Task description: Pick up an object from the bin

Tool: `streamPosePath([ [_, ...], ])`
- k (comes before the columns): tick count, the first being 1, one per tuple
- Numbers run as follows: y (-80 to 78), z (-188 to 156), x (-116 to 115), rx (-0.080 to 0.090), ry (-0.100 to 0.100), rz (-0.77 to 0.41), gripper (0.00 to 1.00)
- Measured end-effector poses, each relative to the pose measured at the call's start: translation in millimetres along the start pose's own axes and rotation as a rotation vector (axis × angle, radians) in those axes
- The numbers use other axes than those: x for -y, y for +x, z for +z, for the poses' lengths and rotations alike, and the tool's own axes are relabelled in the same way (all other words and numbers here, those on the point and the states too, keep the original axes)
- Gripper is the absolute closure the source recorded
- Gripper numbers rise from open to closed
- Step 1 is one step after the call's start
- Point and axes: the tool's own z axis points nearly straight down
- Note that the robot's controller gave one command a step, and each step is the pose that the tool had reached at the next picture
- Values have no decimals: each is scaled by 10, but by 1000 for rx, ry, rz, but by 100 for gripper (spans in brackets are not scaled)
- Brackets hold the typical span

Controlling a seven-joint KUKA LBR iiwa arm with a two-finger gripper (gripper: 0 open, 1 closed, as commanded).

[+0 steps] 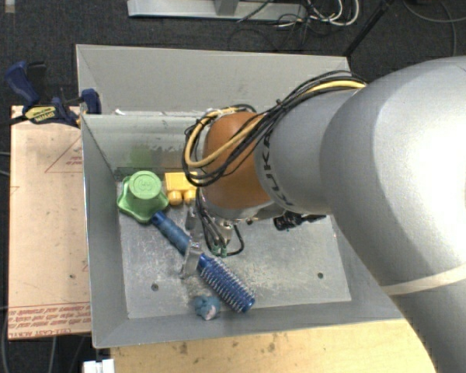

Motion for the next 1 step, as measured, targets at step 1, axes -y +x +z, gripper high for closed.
streamPosePath([
  [1,-3,1,-4,0,-1,0,0],
])
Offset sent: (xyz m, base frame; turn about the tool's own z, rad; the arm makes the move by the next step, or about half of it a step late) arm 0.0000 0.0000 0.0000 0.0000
